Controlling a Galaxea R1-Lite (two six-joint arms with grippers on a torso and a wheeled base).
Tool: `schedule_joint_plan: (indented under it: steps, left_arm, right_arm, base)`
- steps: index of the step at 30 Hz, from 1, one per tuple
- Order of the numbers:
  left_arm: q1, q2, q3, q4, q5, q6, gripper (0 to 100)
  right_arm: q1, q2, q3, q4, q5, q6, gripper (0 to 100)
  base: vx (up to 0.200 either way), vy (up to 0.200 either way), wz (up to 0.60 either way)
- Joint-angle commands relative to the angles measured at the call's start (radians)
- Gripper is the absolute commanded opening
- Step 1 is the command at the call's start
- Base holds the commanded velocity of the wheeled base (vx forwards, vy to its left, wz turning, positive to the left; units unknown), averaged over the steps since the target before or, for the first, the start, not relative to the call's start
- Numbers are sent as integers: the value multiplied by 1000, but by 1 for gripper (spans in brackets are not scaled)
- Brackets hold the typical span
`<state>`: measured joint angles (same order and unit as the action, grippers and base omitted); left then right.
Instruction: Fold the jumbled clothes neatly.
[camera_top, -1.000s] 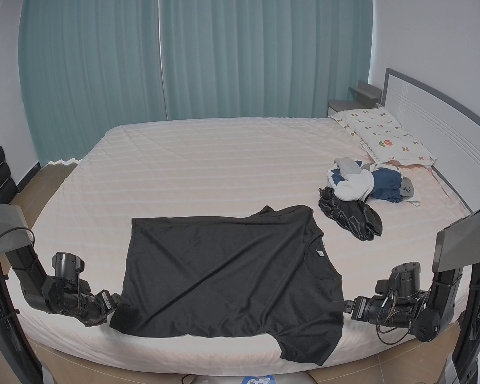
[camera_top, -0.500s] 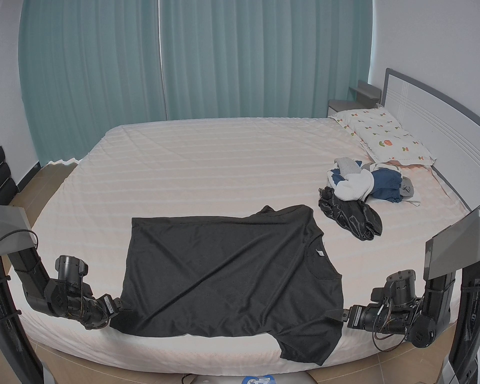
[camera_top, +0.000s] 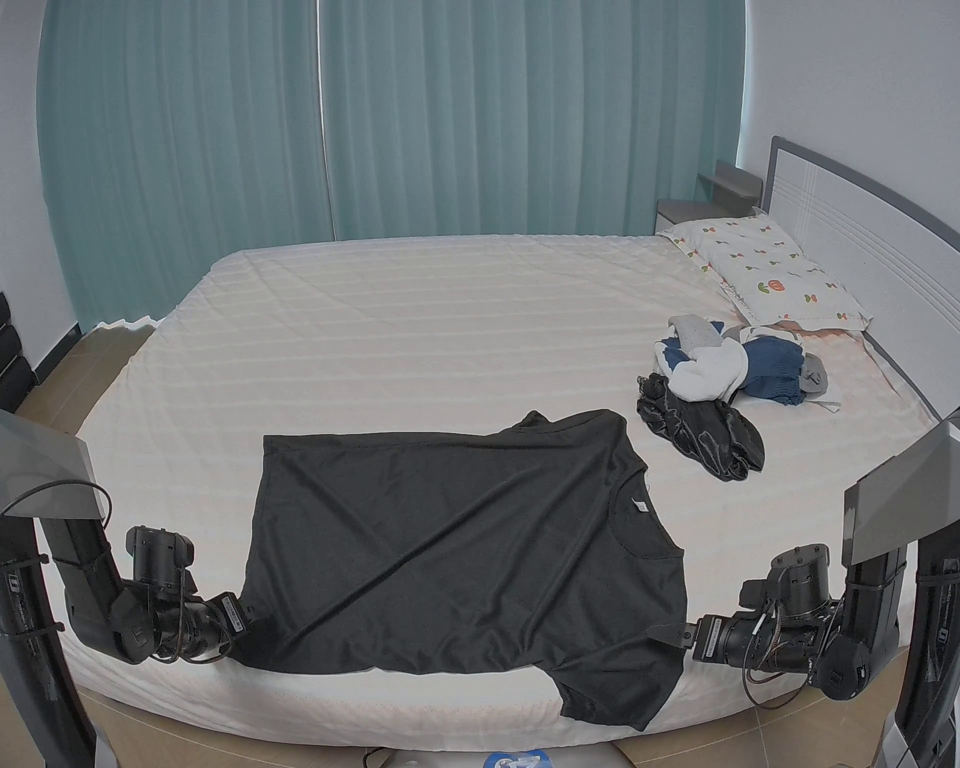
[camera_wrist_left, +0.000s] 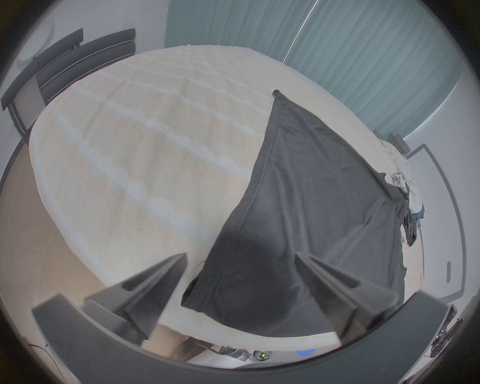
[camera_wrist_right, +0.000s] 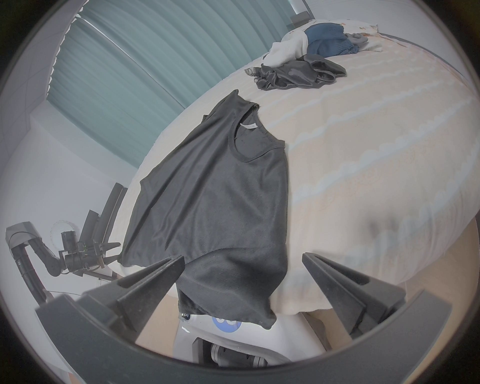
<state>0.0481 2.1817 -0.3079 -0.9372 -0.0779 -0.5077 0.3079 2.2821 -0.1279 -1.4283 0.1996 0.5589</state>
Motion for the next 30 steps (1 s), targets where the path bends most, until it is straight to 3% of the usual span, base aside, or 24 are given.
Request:
schedule_joint_plan:
  steps: [1,19,20,23,30]
  left_arm:
    - [-13,47,19,-8,4,-3,0]
    - [-2,35,29,-8,4,-31,0]
    - [-2,35,30,-8,4,-31,0]
    - [-2,33,32,-8,4,-31,0]
    - [-2,18,36,-2,6,-28,0]
  right_arm:
    - [14,14,4,-3,8,-1,100]
    - [83,158,-73,-66,-17,-4,100]
    - [83,168,-79,-64,-28,-4,0]
    - [77,174,-75,-69,-60,-11,0]
    - [23,106,-1,-69,-60,-19,0]
  base:
    - [0,0,0]
    - [0,0,0]
    - [0,0,0]
    - [0,0,0]
    - [0,0,0]
